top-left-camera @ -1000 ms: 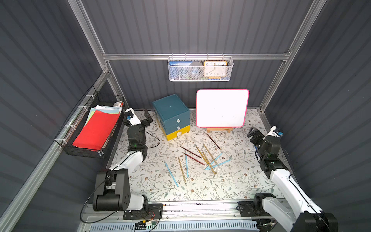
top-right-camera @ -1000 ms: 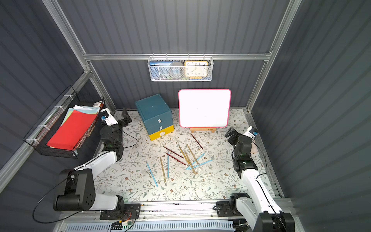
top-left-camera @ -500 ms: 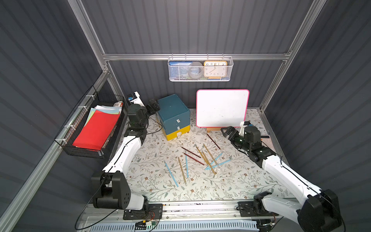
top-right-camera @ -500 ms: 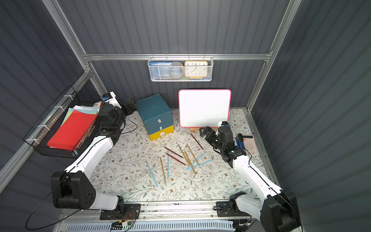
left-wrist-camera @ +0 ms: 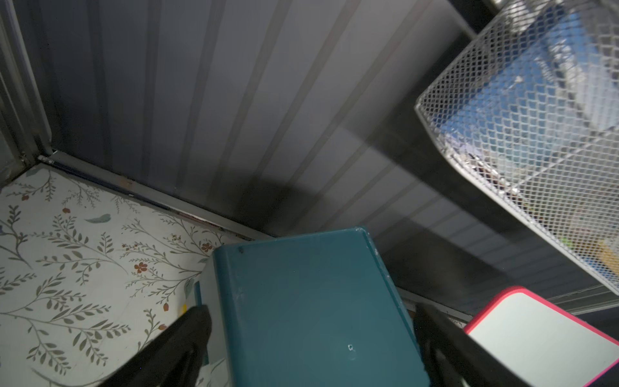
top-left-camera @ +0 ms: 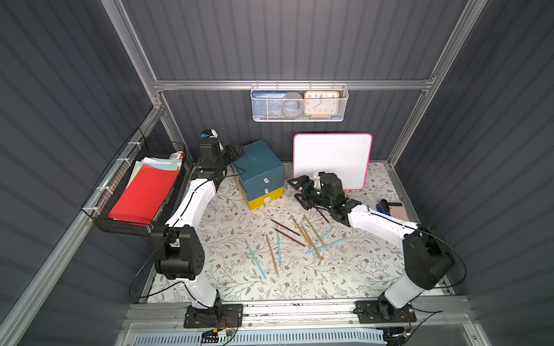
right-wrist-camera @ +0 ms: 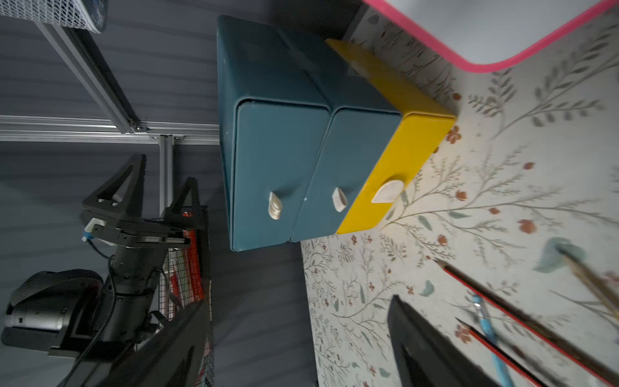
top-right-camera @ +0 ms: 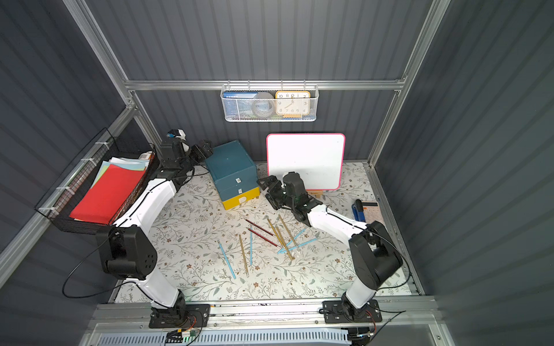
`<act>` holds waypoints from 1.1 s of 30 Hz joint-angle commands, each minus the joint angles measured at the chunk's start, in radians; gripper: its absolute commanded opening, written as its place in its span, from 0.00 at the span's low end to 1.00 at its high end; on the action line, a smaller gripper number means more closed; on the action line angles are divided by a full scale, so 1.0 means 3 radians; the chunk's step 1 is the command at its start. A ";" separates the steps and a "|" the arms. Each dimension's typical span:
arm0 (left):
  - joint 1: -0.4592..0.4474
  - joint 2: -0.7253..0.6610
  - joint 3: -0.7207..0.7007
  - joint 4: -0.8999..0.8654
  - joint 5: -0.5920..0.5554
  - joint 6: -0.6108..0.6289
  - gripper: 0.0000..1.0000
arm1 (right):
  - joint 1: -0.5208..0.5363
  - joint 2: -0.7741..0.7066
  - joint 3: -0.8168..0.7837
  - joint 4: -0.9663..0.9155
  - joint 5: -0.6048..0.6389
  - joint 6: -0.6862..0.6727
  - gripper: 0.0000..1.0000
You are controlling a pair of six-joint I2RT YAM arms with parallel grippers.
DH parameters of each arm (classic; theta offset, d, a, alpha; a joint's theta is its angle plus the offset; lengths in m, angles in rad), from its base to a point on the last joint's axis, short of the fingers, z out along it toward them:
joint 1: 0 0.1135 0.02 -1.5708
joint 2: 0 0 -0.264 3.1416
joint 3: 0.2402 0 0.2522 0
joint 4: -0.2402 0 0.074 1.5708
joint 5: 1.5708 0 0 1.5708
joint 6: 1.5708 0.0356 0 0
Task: Please place the pencils in the drawer according to their color
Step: Open the drawer in the storage box.
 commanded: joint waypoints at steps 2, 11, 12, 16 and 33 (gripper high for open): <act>0.0014 0.0050 0.0056 -0.0265 -0.0095 -0.0050 1.00 | 0.0118 0.0350 0.0351 0.0338 0.0009 0.0323 0.83; 0.0072 0.0110 -0.0109 -0.0178 -0.0005 -0.0049 1.00 | 0.0281 0.0923 0.0909 0.0383 0.0019 0.0452 0.75; 0.0072 0.0118 -0.0112 -0.0170 0.0003 -0.0049 1.00 | 0.0286 0.0968 0.0946 0.0384 0.0019 0.0452 0.74; 0.0072 0.0152 -0.0146 -0.0138 0.0034 -0.0049 1.00 | 0.0299 0.1129 0.1063 0.0423 0.0142 0.0477 0.66; 0.0072 0.0165 -0.0331 -0.0029 0.0070 -0.0028 1.00 | 0.0283 0.1360 0.1232 0.0459 0.0153 0.0435 0.47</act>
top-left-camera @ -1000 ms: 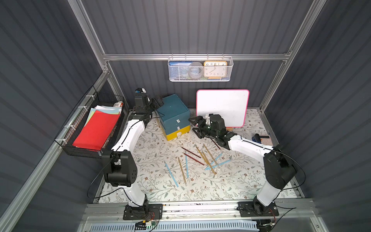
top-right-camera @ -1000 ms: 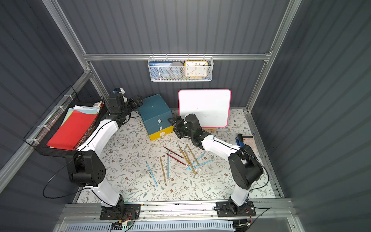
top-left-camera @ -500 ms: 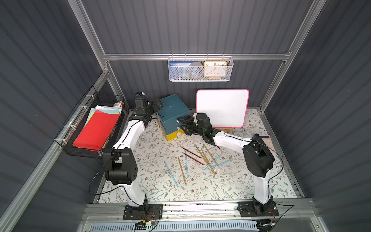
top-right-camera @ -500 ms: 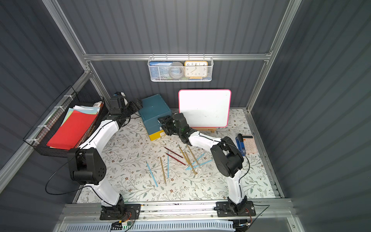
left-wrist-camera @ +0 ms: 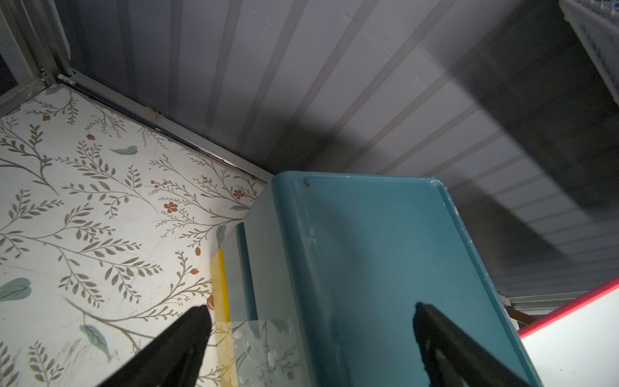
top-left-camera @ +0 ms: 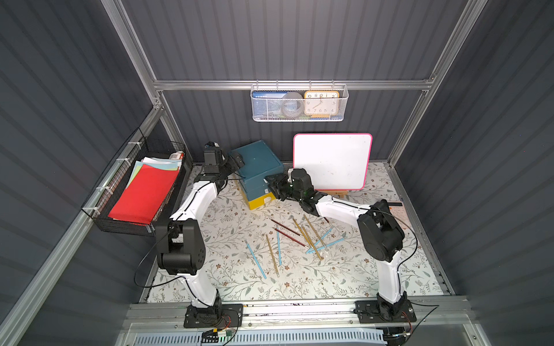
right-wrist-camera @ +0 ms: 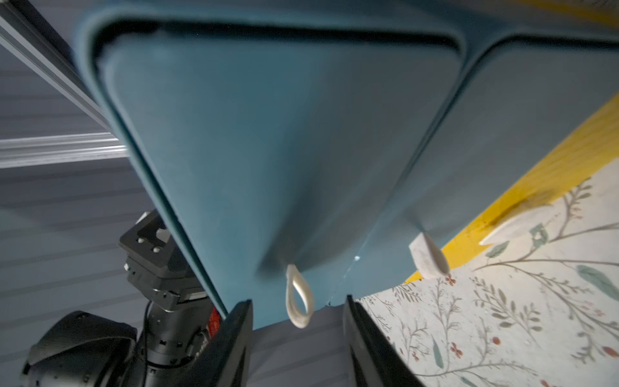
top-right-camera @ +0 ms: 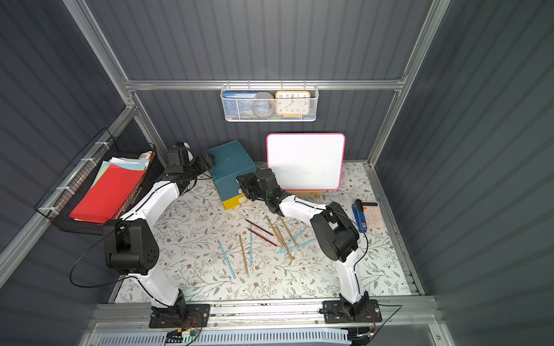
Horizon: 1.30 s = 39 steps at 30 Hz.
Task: Please place the pencils in the drawer according to their color
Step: Open the drawer in the storage box.
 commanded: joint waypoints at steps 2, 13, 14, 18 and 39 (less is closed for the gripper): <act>0.0006 0.0035 -0.0069 0.0060 0.0036 0.0001 1.00 | -0.0012 0.0118 0.0136 0.0049 0.0001 -0.0050 0.42; 0.0006 0.0046 -0.0136 0.0081 0.0040 0.0039 1.00 | -0.0027 0.0074 0.0069 0.0193 -0.0199 -0.0030 0.00; 0.0006 0.0046 -0.0142 0.0091 0.0044 0.0035 1.00 | -0.0033 0.0032 0.0018 0.0211 -0.0195 -0.0027 0.00; 0.0006 0.0060 -0.0142 0.0103 0.0055 0.0024 1.00 | -0.0025 -0.0124 -0.0218 0.0291 -0.0184 -0.0025 0.00; 0.0006 0.0065 -0.0291 0.0204 0.0075 -0.0017 1.00 | 0.0091 -0.0979 -0.1390 0.0516 -0.0132 0.0025 0.00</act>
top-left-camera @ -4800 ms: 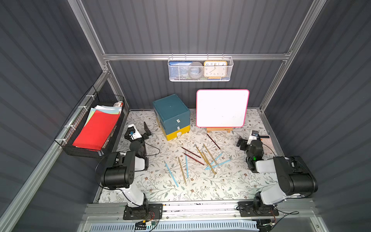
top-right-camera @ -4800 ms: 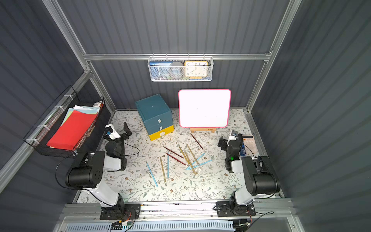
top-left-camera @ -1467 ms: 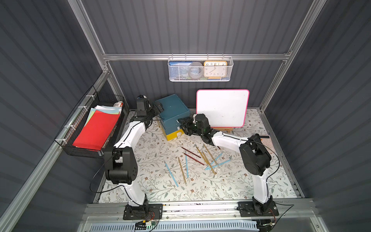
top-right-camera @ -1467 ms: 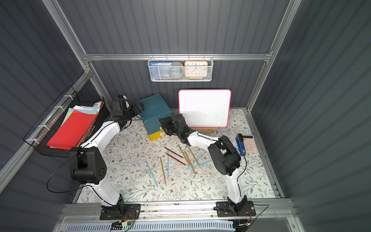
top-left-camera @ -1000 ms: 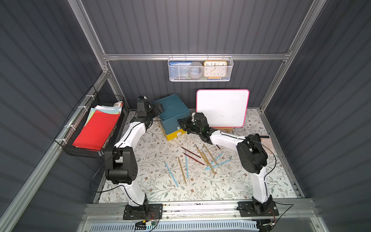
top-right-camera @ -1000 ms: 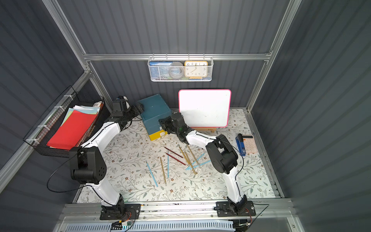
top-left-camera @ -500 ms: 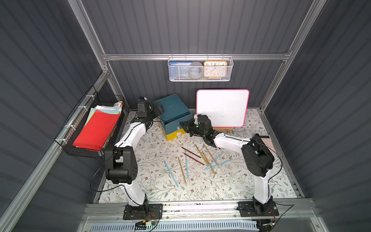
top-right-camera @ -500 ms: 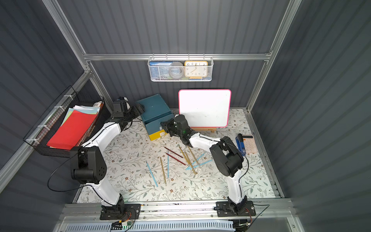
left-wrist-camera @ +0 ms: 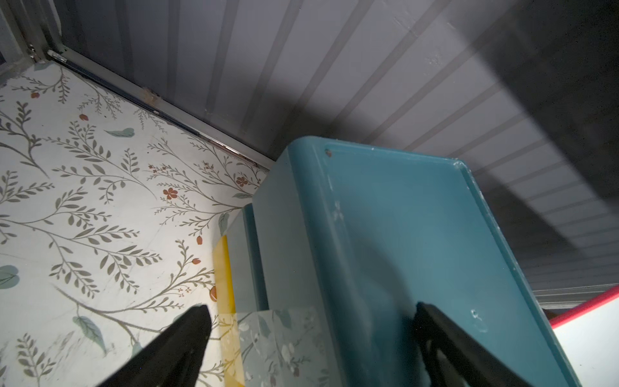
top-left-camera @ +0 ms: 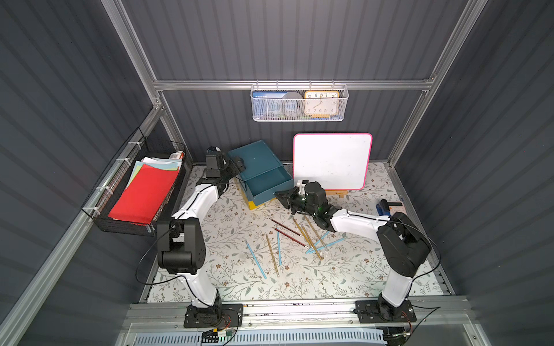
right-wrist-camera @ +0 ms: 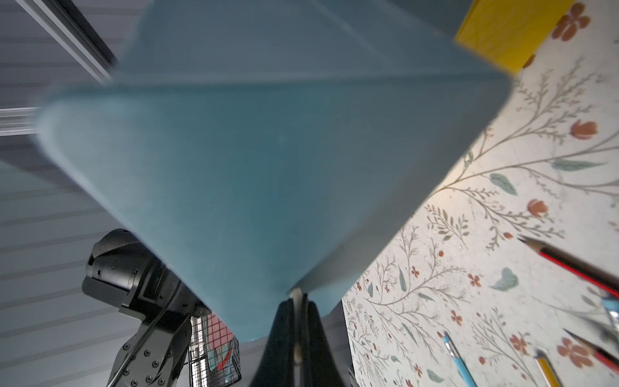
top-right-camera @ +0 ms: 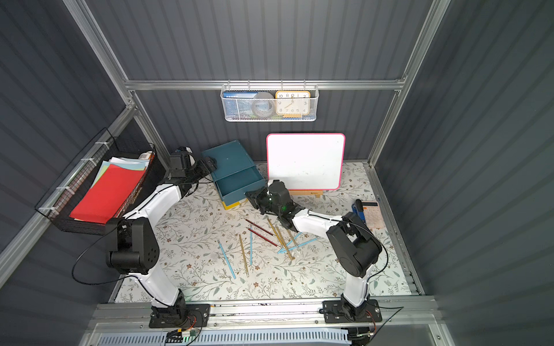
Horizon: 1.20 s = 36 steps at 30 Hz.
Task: Please place the pencils in the drawer according to their color
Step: Open the drawer in the storage box.
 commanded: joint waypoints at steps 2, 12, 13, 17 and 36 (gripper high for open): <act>0.0003 0.0047 -0.0058 0.0007 0.0040 -0.0007 1.00 | 0.0063 -0.0144 -0.0113 0.0056 0.0014 -0.0010 0.00; 0.0006 0.0016 -0.0061 0.0020 0.0035 -0.0015 1.00 | 0.0085 -0.0280 -0.0389 0.0094 0.0166 0.0016 0.00; 0.0006 0.0012 -0.0054 0.0022 0.0030 -0.0017 1.00 | 0.0086 -0.0288 -0.0407 0.0094 0.0181 0.0016 0.00; 0.0006 0.0007 -0.0049 0.0025 0.0031 -0.0017 1.00 | 0.0085 -0.0274 -0.0399 0.0089 0.0189 -0.0007 0.06; 0.0006 -0.0073 -0.0042 0.0058 0.0045 -0.0022 1.00 | 0.0059 -0.1136 -0.0388 -0.1493 -0.0084 -0.1042 0.61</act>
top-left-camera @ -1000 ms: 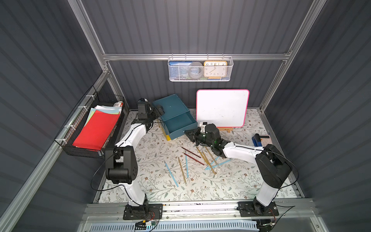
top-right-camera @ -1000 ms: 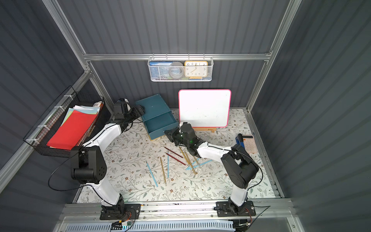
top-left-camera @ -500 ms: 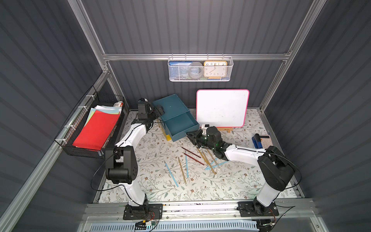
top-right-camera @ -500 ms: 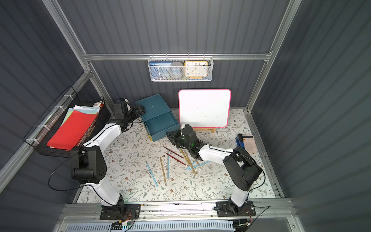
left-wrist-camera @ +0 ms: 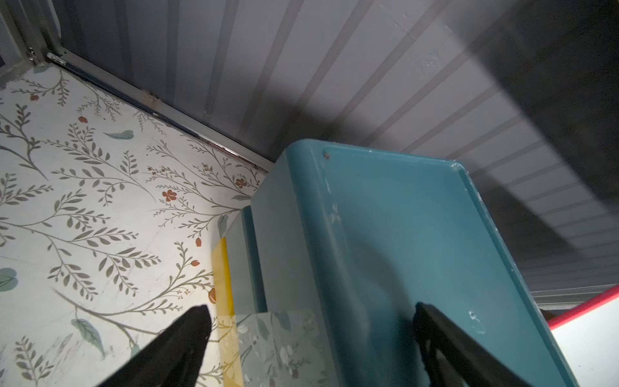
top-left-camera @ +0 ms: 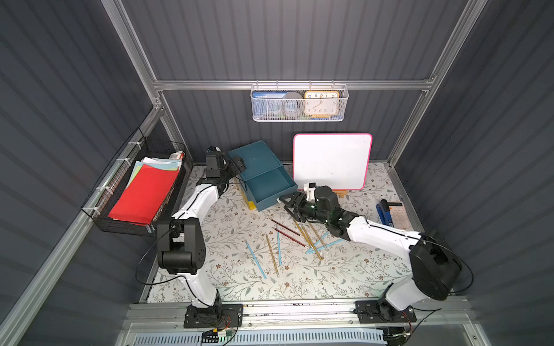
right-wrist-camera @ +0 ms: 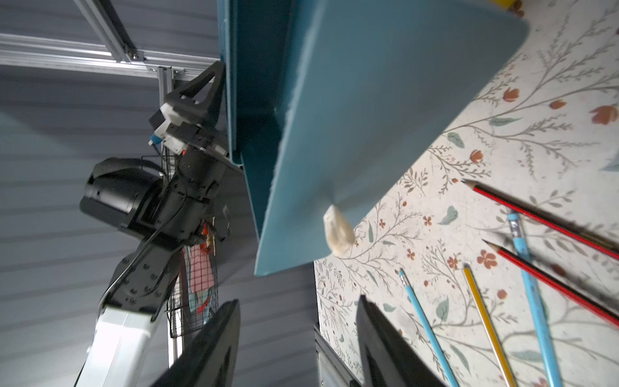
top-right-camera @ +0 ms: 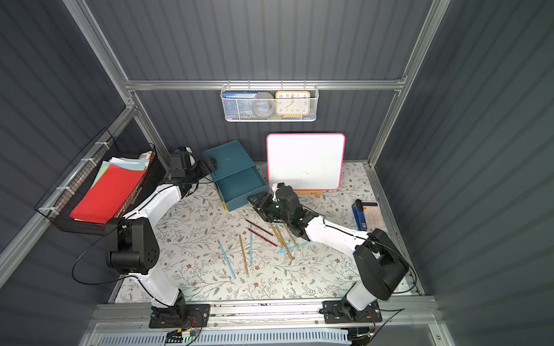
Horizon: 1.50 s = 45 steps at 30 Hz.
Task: Please place the pencils in the drawer according to their color
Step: Open the drawer in the storage box, then pick up the pencil from the center of the board.
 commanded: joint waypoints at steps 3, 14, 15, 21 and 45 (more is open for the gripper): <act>0.0006 -0.0088 -0.0030 0.0040 0.0057 -0.0031 1.00 | -0.0007 -0.0404 -0.0001 -0.1247 0.0077 -0.0907 0.61; 0.0006 -0.0116 -0.0032 0.0039 0.0081 -0.0049 1.00 | -0.0011 -0.0266 0.0230 -0.2507 0.0746 -0.2412 0.61; 0.0006 -0.0116 -0.0032 0.0044 0.0085 -0.0047 1.00 | -0.0010 -0.0195 0.0279 -0.2599 0.0732 -0.2489 0.61; 0.0006 -0.0119 -0.0042 0.0045 0.0080 -0.0048 1.00 | 0.0002 0.0250 0.0505 -0.2676 0.0752 -0.2757 0.59; 0.0006 -0.0116 -0.0086 0.0096 0.0126 -0.0085 1.00 | 0.0163 0.1180 0.0918 -0.2304 0.0829 -0.2967 0.48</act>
